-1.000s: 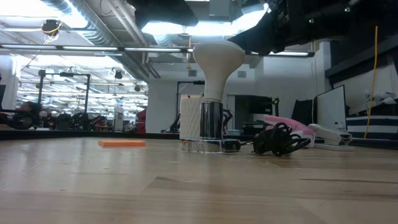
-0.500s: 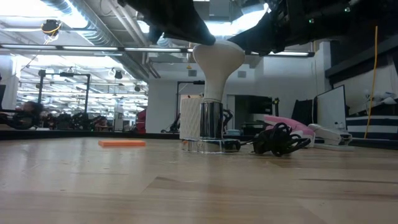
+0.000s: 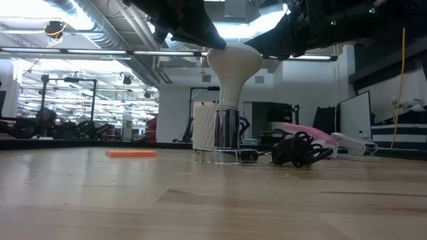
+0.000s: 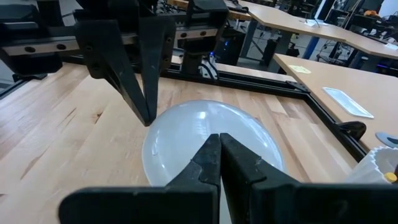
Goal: Screw lightbulb
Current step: Insert the lightbulb into the lamp
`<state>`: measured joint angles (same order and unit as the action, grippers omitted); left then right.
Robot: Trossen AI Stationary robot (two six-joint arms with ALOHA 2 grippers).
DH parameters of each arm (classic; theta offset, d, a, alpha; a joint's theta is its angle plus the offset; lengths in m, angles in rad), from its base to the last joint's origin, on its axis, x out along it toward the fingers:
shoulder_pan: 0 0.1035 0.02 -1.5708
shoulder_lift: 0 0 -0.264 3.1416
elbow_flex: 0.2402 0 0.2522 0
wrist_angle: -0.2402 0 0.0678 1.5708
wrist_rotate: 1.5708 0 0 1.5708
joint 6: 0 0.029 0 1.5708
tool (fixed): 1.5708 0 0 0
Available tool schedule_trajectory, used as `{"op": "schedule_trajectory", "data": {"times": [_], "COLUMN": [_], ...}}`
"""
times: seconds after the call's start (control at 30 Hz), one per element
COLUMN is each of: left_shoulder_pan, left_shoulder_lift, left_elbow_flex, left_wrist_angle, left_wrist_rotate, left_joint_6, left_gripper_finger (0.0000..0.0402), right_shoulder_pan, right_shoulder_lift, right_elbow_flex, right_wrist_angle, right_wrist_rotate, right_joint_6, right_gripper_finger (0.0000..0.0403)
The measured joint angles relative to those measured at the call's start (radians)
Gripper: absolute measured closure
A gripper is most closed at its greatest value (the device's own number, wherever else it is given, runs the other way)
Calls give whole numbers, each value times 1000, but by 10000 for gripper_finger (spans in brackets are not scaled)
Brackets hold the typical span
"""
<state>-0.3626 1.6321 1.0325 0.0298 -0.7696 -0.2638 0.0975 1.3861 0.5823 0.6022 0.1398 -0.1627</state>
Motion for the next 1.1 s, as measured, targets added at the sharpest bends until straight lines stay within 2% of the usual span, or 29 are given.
{"op": "schedule_trajectory", "data": {"times": [0.57, 0.93, 1.1], "left_shoulder_pan": [7, 15, -13], "left_shoulder_lift": [0, -5, -16], "left_elbow_flex": [-1, -1, -1], "left_wrist_angle": [-114, -126, -123], "left_wrist_rotate": [-80, -85, -149], "left_joint_6": [-96, -74, -70], "left_gripper_finger": [400, 400, 400], "right_shoulder_pan": [0, 1, 1], "right_shoulder_lift": [0, 0, 0], "right_elbow_flex": [0, 0, 0], "right_wrist_angle": [0, -1, 0], "right_wrist_rotate": [-90, -95, -90], "right_joint_6": [19, 32, 33], "right_gripper_finger": [394, 394, 394]}}
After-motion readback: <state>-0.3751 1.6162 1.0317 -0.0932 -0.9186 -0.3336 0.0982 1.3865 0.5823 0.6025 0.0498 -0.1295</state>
